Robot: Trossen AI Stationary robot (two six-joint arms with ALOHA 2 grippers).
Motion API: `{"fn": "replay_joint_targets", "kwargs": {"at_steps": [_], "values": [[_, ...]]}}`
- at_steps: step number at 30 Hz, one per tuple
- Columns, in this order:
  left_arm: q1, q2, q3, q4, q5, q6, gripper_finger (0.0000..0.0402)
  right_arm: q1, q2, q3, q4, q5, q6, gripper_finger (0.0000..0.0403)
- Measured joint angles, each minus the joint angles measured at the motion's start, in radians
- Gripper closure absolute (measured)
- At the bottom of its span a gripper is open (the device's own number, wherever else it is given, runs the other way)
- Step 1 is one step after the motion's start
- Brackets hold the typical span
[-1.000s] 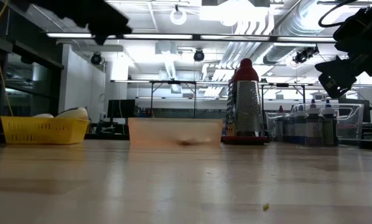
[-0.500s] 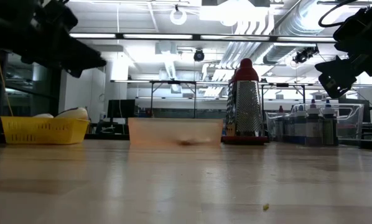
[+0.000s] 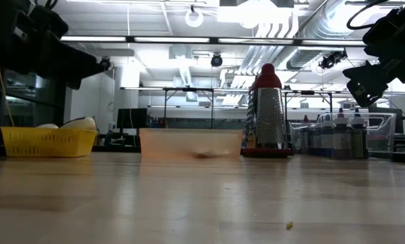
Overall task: Pick & Place Food Item
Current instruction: Return to Home Position
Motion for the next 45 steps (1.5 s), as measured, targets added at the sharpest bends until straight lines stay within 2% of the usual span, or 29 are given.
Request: {"fn": "replay_joint_targets", "kwargs": {"at_steps": [11, 17, 22, 36, 45], "values": [[0.000, -0.102, -0.004, -0.197, 0.031, 0.024, 0.0254, 0.000, 0.000, 0.000, 0.000, 0.000, 0.000, 0.0213], [0.002, -0.103, -0.005, -0.204, 0.078, 0.052, 0.0254, 0.000, 0.000, 0.000, 0.000, 0.000, 0.000, 0.0213], [0.011, -0.096, -0.006, -0.205, 0.081, 0.097, 0.0254, 0.000, 0.000, 0.000, 0.000, 0.000, 0.000, 0.0213], [0.040, -0.074, -0.006, -0.205, 0.083, 0.043, 0.0254, 0.000, 0.000, 0.000, 0.000, 0.000, 0.000, 0.0213], [0.040, -0.074, -0.006, -0.206, 0.083, 0.087, 0.0254, 0.000, 0.000, 0.000, 0.000, 0.000, 0.000, 0.0213]]}}
